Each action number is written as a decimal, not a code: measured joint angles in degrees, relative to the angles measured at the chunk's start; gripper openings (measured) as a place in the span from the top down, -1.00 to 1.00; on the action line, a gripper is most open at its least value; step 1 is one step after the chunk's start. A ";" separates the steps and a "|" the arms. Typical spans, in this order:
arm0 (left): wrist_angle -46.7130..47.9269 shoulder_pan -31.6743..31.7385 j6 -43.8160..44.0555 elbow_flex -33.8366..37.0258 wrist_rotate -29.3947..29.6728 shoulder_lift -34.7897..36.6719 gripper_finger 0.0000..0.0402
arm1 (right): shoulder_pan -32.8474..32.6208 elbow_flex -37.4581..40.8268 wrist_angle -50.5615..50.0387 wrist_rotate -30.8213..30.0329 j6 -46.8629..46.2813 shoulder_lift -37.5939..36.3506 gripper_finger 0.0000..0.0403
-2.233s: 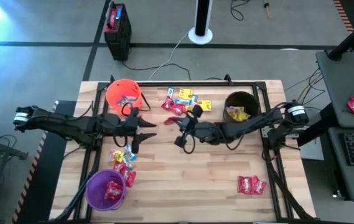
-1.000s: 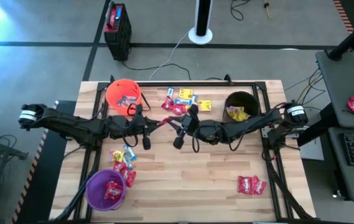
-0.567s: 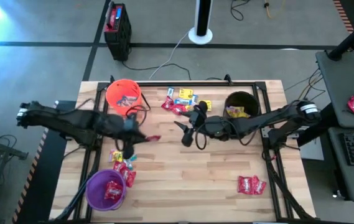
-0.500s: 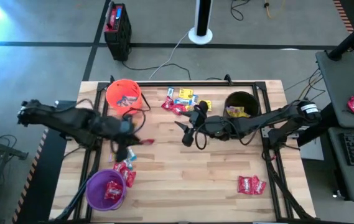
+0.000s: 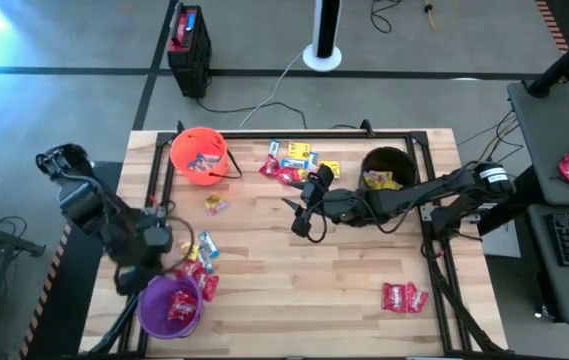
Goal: Sort candy by brand, put in halloween buckets
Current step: Put the red candy into the purple bucket
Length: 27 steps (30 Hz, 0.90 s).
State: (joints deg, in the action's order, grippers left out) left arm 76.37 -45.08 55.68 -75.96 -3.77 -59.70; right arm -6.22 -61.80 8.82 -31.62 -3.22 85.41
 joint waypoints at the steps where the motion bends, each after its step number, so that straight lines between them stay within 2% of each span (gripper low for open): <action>1: -0.79 -1.82 2.34 0.85 -0.27 -0.12 1.00 | 0.07 0.00 0.00 0.01 0.27 0.00 0.00; 5: -5.35 -8.81 10.62 4.98 -1.71 -0.94 1.00 | 1.07 0.00 -0.90 0.07 1.77 0.00 0.00; 9: -12.95 -13.08 14.65 9.22 -1.81 -2.13 1.00 | 3.21 0.00 -1.27 0.07 2.54 0.00 0.00; 18: -16.95 -13.66 18.55 12.81 -0.77 -4.35 0.99 | 9.02 0.00 -1.30 0.54 2.77 0.00 0.00; 24: -17.01 -13.66 22.42 12.87 -0.46 -5.20 0.88 | 10.54 0.00 -1.35 0.84 2.79 0.00 0.00; 27: -16.89 -13.66 24.57 12.87 -0.48 -6.04 0.81 | 10.88 0.00 -1.31 2.91 2.77 0.00 0.00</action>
State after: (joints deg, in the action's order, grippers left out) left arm 59.48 -58.74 80.25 -63.09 -4.25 -65.74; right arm 4.67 -61.80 7.51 -28.72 -0.45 85.41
